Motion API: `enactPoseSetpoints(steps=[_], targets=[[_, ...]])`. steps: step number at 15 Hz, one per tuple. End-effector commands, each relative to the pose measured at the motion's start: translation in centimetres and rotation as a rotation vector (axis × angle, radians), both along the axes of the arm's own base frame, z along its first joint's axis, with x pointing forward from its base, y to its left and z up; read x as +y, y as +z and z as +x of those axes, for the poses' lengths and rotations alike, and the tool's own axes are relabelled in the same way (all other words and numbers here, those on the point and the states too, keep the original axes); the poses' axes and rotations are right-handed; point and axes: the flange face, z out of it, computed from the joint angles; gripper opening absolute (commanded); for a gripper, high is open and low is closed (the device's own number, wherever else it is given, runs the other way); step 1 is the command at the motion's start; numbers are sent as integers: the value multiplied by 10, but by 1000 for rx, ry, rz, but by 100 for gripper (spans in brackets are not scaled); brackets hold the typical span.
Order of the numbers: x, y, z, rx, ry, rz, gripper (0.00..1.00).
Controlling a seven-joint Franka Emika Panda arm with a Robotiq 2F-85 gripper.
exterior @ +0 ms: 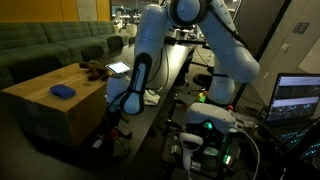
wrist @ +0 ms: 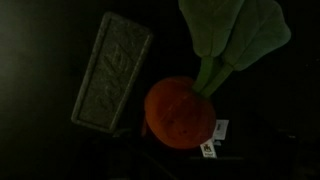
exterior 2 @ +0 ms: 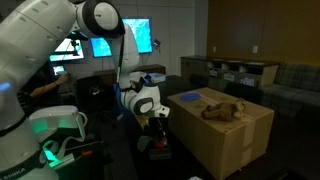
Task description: Switch between the objects on the box and on the table
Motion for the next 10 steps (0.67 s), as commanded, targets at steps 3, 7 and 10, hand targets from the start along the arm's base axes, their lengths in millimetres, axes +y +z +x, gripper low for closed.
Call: enactPoseSetpoints(steps=[3, 7, 10], targets=[[10, -19, 7, -6, 21, 45, 100], [14, -30, 9, 15, 32, 69, 100], [12, -37, 13, 23, 31, 79, 100]])
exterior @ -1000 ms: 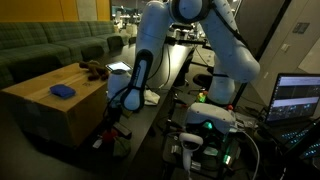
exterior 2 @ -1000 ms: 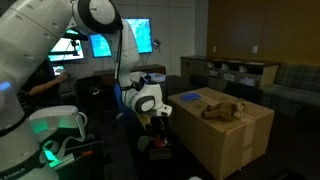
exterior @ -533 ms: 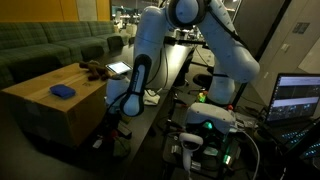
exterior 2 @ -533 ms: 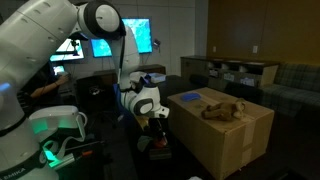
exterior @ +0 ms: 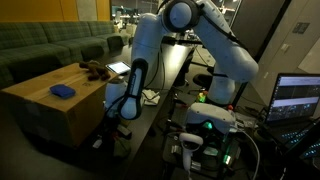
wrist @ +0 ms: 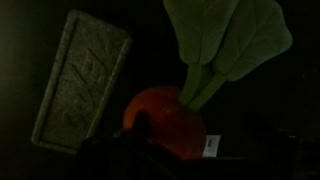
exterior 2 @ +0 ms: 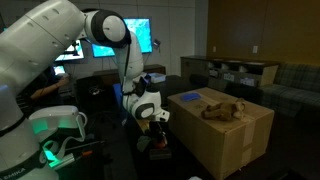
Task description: Switch between the objects on the box and on the table
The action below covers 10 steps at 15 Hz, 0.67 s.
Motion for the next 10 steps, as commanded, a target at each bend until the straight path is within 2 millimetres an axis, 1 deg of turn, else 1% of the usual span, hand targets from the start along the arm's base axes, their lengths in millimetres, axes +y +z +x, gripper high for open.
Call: enactPoseSetpoints(steps=[1, 2, 3, 4, 5, 6, 10], targets=[[0, -8, 10, -5, 6, 28, 98], [-1, -9, 10, -5, 6, 28, 87], [-3, -8, 11, -7, 6, 23, 74], [-4, -8, 12, -8, 6, 19, 68], [-5, -8, 12, -10, 5, 13, 61], [-5, -7, 12, -14, 3, 7, 51], [-6, -5, 11, -15, 4, 0, 22]])
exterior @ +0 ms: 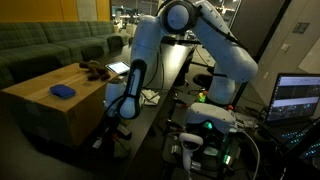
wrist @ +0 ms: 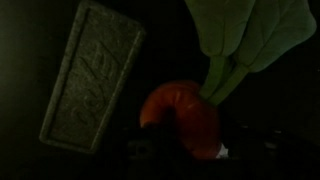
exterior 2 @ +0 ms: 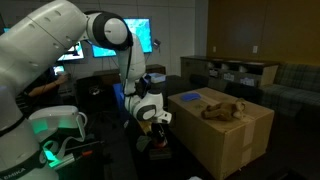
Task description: Switch between the objects on the box and on the table
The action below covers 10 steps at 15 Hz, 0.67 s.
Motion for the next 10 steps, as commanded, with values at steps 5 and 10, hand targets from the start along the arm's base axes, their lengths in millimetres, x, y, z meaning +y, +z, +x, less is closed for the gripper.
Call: enactPoseSetpoints(steps=[5, 10], targets=[[4, 4, 2, -11, 13, -7, 3], [-3, 30, 1, 37, 43, 15, 3]])
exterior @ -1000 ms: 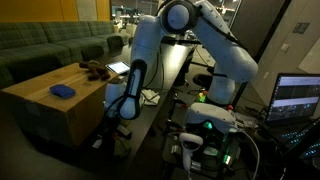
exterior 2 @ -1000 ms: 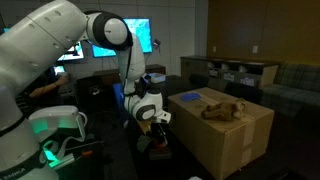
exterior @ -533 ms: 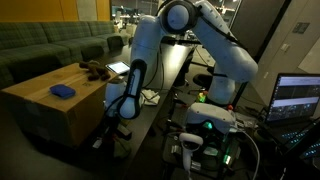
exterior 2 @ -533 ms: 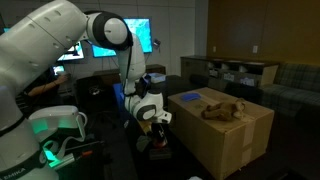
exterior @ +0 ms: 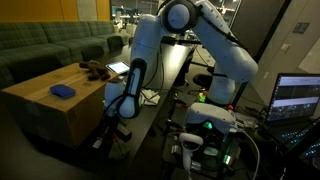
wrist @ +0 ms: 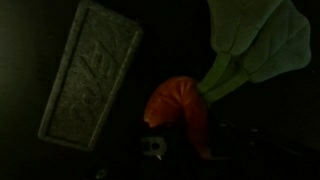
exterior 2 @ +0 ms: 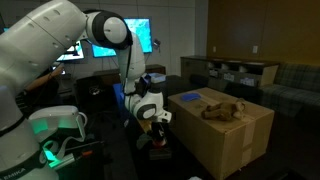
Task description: Switch between the objects on the box and on the table
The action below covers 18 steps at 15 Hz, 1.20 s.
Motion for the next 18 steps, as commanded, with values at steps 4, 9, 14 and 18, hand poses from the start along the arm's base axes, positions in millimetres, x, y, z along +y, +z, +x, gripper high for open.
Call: enactPoseSetpoints(steps=[4, 9, 14, 18], targets=[[-18, 77, -5, 122, 115, 69, 3], [-39, 149, -6, 199, 163, 102, 3], [-50, 233, 7, 166, 136, 130, 3], [-55, 302, 28, 44, 65, 123, 3]])
